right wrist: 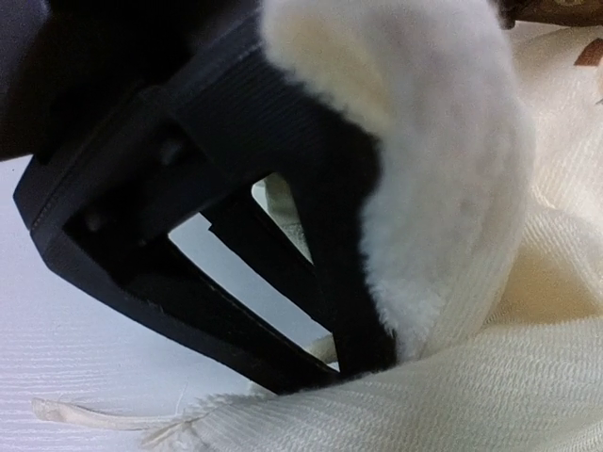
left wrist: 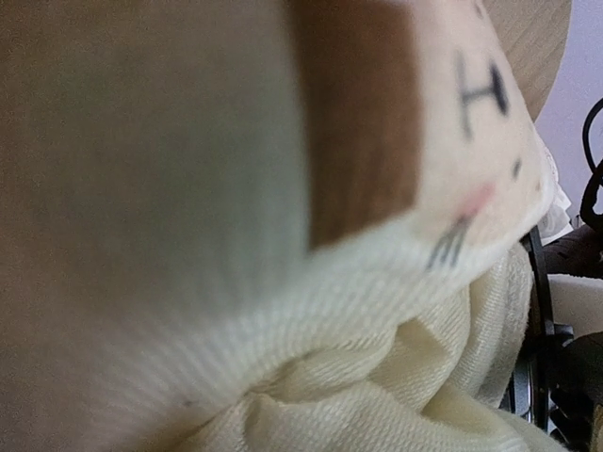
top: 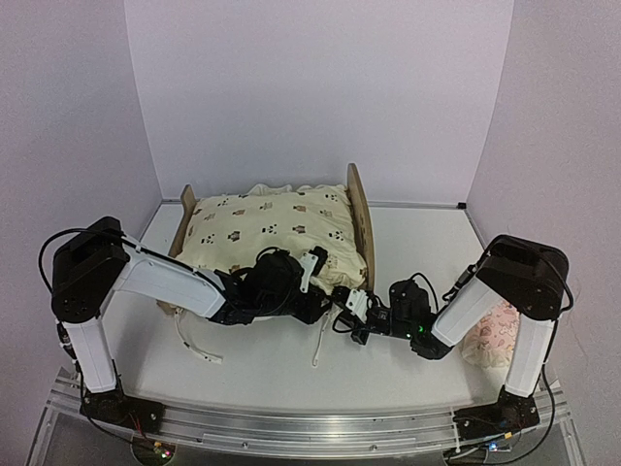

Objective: Set up the pet bed

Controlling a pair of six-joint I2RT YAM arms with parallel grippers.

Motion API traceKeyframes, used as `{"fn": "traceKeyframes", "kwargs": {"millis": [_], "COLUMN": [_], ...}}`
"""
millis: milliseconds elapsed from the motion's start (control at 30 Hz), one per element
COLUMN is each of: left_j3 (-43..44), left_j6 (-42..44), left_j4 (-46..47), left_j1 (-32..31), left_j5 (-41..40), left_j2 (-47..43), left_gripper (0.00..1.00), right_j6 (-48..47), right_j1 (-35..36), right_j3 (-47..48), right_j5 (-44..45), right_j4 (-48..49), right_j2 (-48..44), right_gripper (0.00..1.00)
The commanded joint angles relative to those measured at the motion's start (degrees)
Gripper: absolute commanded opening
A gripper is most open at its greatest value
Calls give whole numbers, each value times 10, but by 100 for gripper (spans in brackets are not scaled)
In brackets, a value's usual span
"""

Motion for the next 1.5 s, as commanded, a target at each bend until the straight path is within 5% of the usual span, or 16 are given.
{"fn": "traceKeyframes", "kwargs": {"millis": [0, 333, 600, 733, 833, 1167, 1333, 1467], "left_j3": [39, 42, 25, 17, 13, -1, -2, -1], "left_j6": [3, 0, -4, -4, -3, -5, -5, -5], "left_j4": [-15, -22, -10, -4, 1, 21, 23, 24], "left_j1": [4, 5, 5, 5, 5, 5, 5, 5], "left_j5": [2, 4, 3, 1, 2, 14, 15, 34], "left_j2": [17, 18, -7, -20, -25, -39, -40, -42], "left_gripper": [28, 1, 0, 0, 0, 0, 0, 0], "right_j6": [-1, 0, 23, 61, 108, 300, 457, 500], "right_j1": [-1, -1, 1, 8, 18, 107, 117, 133], "right_j3": [13, 13, 4, -22, -50, -61, -7, 18], "right_j5": [-12, -12, 26, 75, 98, 224, 271, 290], "right_j4": [16, 16, 16, 16, 6, -207, -351, -372], "right_j2": [1, 0, -8, -40, -76, -202, -206, -177], "right_gripper": [0, 0, 0, 24, 32, 45, 47, 52]}}
